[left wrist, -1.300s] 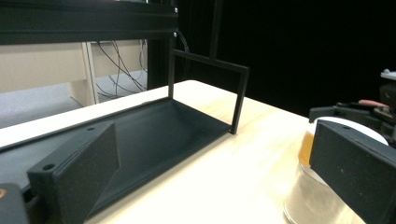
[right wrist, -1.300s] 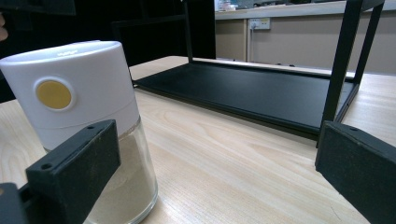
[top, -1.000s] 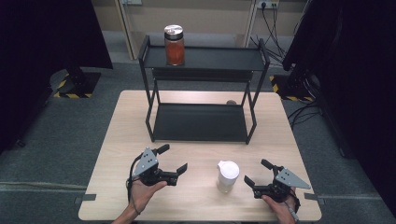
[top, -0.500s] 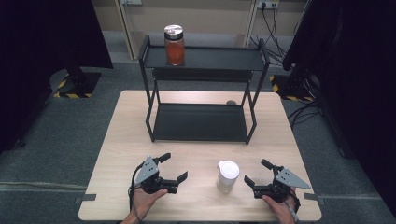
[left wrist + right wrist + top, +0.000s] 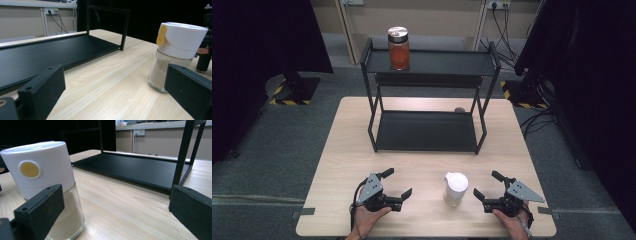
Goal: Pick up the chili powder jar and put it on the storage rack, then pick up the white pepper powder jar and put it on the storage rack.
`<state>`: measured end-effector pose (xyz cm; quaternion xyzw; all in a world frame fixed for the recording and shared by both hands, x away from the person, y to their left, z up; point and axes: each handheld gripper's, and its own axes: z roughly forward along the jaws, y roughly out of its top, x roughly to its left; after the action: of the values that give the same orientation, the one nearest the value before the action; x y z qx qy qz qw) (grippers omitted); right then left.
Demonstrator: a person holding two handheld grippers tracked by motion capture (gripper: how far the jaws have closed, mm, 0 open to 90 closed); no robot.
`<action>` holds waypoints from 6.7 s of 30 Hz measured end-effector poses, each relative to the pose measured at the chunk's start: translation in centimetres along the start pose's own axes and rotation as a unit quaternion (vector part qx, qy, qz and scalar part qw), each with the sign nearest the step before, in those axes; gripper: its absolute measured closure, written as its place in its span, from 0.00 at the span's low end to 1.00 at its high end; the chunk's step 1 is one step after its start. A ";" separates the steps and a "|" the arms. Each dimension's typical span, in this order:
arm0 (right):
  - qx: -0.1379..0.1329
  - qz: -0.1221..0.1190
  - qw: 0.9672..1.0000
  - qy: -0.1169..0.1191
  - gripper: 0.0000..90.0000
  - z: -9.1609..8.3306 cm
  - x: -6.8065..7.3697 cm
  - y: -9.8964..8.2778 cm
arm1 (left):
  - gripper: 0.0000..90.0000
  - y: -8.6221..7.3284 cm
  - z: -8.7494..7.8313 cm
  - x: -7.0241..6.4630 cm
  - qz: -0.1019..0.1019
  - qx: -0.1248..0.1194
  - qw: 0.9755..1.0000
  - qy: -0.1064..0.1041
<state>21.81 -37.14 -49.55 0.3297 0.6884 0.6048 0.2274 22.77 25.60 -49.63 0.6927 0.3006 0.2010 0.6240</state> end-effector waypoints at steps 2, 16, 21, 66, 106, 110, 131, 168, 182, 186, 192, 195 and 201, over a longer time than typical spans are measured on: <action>0.000 0.000 1.000 0.000 0.00 0.0 0.0 0.0 | 0.03 0.0 -0.1 0.0 0.001 0.000 1.000 0.001; 0.002 0.000 1.000 0.001 0.00 0.0 0.0 0.0 | 0.03 -0.3 -0.2 0.2 -0.008 0.005 1.000 0.005; 0.002 -0.001 1.000 0.002 0.00 0.0 0.0 0.0 | 0.03 -0.3 -0.1 0.1 -0.008 0.005 1.000 0.003; 0.019 -0.037 0.996 0.081 0.02 3.5 3.1 1.2 | 0.03 -0.5 -0.2 0.2 -0.014 0.009 1.000 0.015; 0.021 -0.042 0.997 0.067 0.34 4.5 3.7 4.5 | 0.03 -0.8 0.2 0.3 -0.023 0.018 1.000 0.010; 0.020 -0.048 0.997 0.060 0.34 4.7 3.7 5.2 | 0.03 -0.8 0.2 0.3 -0.023 0.017 1.000 0.010; 0.011 -0.068 0.996 0.058 0.34 6.5 3.1 12.7 | 0.03 -0.8 0.1 0.1 -0.018 0.013 1.000 0.017; -0.023 -0.052 0.997 0.058 0.34 12.8 2.5 26.9 | 0.03 -1.0 -0.1 0.1 -0.026 0.009 0.999 0.025; -0.029 -0.052 0.997 0.044 0.34 16.0 2.8 31.9 | 0.03 -1.0 -0.1 0.0 -0.024 0.007 0.999 0.026; -0.031 -0.053 0.997 0.035 0.34 16.9 3.1 33.2 | 0.03 -1.0 -0.1 0.1 -0.025 0.007 0.999 0.026; -0.037 -0.060 0.997 0.017 0.34 18.2 3.4 34.7 | 0.03 -1.0 -0.1 0.0 -0.023 0.007 0.999 0.021; -0.037 -0.059 0.998 0.008 0.34 18.8 3.5 35.3 | 0.03 -1.0 -0.2 0.0 -0.022 0.007 1.000 0.021; -0.039 -0.057 0.998 -0.011 0.34 20.4 3.2 36.0 | 0.03 -1.1 -0.2 0.0 -0.026 0.005 0.999 0.022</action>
<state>40.59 -19.03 -17.23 0.2872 0.6793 0.6139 0.2815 22.44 25.84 -50.65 0.6835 0.3329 0.1984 0.6186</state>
